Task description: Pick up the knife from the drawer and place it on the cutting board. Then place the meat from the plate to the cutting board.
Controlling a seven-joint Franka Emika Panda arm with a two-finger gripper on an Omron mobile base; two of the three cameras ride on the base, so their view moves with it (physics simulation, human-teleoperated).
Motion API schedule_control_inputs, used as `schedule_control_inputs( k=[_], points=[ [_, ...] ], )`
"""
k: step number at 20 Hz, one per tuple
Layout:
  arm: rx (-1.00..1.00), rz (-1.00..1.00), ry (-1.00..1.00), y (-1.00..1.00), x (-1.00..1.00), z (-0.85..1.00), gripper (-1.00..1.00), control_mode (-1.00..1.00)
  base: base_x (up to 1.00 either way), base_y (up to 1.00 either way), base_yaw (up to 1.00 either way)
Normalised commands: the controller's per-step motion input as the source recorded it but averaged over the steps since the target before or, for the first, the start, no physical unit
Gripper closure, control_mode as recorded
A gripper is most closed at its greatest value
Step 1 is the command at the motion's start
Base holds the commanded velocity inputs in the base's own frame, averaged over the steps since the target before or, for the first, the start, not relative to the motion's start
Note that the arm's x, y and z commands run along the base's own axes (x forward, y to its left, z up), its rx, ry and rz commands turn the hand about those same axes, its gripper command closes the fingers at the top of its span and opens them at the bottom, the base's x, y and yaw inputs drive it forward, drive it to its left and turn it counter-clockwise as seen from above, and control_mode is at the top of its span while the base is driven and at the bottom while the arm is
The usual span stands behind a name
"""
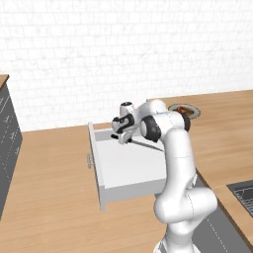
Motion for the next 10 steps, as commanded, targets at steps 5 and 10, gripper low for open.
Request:
schedule_control_inputs(
  k=[5,10],
  points=[
    [0.01,0.00,-0.13,0.00,-0.99,1.00,1.00,-1.00,0.00,0.00,0.00],
    [0.03,0.02,-0.23,0.00,-1.00,1.00,1.00,-1.00,0.00,0.00,0.00]
  ],
)
